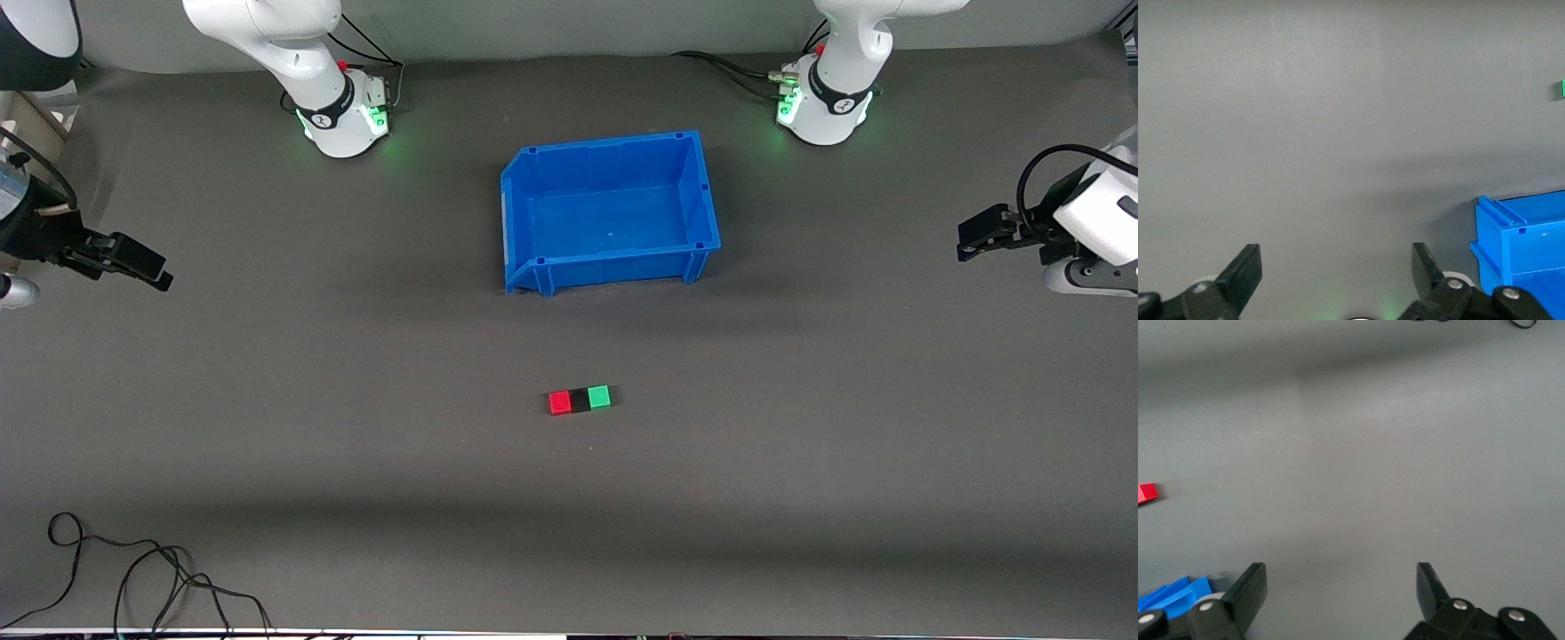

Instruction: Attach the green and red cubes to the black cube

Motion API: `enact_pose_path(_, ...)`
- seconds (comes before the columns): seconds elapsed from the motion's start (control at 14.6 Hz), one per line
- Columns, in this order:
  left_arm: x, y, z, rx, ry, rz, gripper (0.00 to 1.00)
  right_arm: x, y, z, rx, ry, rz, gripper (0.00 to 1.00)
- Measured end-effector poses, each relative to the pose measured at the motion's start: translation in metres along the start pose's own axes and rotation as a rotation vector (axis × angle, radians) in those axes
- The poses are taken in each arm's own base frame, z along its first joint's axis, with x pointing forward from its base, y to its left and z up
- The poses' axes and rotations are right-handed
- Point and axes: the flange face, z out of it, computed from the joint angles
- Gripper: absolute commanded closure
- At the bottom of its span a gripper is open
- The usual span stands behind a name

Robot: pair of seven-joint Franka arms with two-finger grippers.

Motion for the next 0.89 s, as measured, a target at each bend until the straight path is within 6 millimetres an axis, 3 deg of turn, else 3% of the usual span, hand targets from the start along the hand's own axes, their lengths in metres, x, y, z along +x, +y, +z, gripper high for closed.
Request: enact_pose_path(0.89, -0.002, 0.0, -0.007, 0.001, 0.021, 0.0, 0.0, -0.004, -0.011, 0.007, -0.006, -0.039, -0.127, 0.0)
